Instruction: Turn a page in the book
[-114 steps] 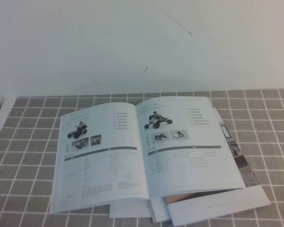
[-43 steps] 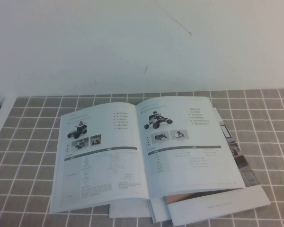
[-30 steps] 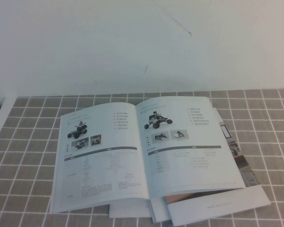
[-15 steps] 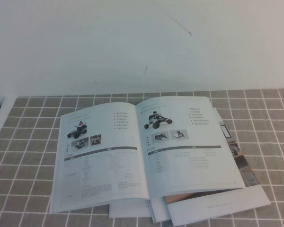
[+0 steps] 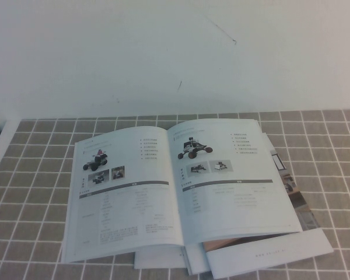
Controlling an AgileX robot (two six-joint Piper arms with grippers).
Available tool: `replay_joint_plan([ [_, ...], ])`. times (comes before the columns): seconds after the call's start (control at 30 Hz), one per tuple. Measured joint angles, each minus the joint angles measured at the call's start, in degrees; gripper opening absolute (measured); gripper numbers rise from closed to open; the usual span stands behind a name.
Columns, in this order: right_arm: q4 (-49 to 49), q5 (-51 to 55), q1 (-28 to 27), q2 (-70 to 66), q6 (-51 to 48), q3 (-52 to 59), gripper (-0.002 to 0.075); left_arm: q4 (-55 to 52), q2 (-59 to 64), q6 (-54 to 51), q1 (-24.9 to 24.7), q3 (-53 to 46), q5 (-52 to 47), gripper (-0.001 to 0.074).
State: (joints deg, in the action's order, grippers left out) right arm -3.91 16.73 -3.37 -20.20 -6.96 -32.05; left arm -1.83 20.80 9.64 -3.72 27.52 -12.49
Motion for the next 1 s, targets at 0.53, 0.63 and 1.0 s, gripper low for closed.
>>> replay_joint_plan([
  [0.53, -41.1, 28.4, 0.0, -44.6, -47.0, -14.8, -0.0001, 36.4, 48.5, -32.5, -0.4, 13.4, -14.0, -0.0004],
  [0.63, -47.3, 27.3, 0.1, -51.5, -54.6, -16.0, -0.0001, 47.2, 55.1, -41.9, -0.4, 15.7, -13.4, -0.0004],
  [1.0, -48.9, 25.1, 11.4, -71.2, -58.2, -24.1, -0.0001, 60.3, 72.9, -54.0, -0.5, 23.5, -9.7, -0.0004],
])
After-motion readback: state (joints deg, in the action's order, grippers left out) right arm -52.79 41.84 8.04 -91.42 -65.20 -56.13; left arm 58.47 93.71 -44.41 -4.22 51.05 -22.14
